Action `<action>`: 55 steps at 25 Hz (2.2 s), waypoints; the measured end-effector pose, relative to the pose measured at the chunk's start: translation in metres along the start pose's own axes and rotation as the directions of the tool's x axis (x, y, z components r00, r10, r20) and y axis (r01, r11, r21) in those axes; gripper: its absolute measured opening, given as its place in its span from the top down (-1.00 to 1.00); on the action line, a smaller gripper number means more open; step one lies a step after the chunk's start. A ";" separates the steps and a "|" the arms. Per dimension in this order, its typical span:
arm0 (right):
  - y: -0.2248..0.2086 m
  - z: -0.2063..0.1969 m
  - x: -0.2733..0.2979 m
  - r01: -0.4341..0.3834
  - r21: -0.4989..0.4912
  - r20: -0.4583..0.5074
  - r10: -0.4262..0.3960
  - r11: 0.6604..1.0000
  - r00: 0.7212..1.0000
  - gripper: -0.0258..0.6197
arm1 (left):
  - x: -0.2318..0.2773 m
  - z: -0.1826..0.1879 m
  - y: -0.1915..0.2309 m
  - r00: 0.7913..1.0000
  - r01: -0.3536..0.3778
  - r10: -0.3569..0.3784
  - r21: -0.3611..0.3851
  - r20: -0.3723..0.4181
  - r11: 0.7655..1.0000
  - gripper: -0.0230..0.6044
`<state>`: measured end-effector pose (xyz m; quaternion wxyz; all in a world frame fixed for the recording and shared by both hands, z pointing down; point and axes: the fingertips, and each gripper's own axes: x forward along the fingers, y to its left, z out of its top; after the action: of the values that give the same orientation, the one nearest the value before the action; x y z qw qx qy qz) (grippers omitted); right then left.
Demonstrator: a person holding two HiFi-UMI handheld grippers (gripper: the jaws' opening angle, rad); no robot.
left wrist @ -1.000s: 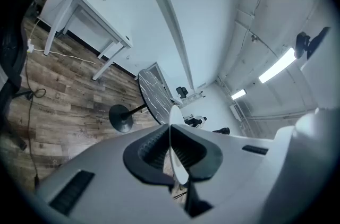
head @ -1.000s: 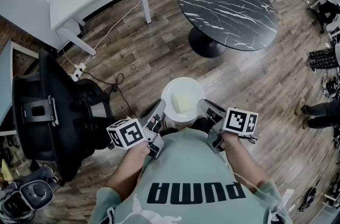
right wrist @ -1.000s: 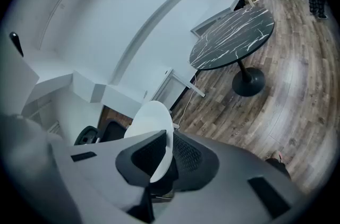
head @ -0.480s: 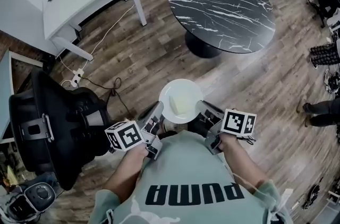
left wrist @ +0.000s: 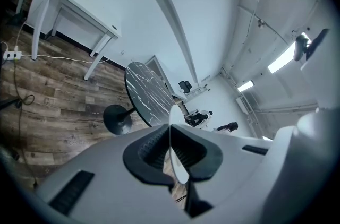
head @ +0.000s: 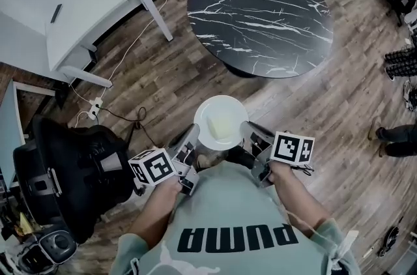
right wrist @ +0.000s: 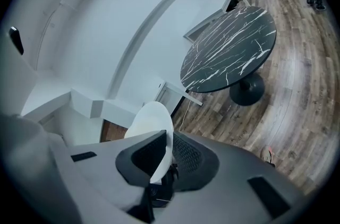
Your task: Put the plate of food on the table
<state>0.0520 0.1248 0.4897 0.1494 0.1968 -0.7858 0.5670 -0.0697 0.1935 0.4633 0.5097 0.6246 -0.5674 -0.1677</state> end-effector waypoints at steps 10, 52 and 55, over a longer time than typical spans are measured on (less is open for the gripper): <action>-0.031 0.077 -0.028 -0.034 0.008 0.068 0.033 0.999 0.997 0.80 | 0.076 0.013 -0.047 1.000 0.000 0.000 0.075 -0.005 0.997 0.86; -0.162 0.297 0.071 0.205 0.255 0.235 -0.266 0.945 0.935 0.79 | 0.367 0.142 0.008 0.943 0.095 -0.028 0.187 -0.332 0.978 0.84; -0.173 0.304 0.080 0.221 0.272 0.235 -0.287 0.937 0.929 0.79 | 0.383 0.147 0.018 0.934 0.097 -0.022 0.195 -0.356 0.976 0.83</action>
<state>0.0607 -0.2237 0.5752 0.0881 0.3897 -0.6918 0.6015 -0.0800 -0.2059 0.5571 0.5290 0.7115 -0.4625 -0.0082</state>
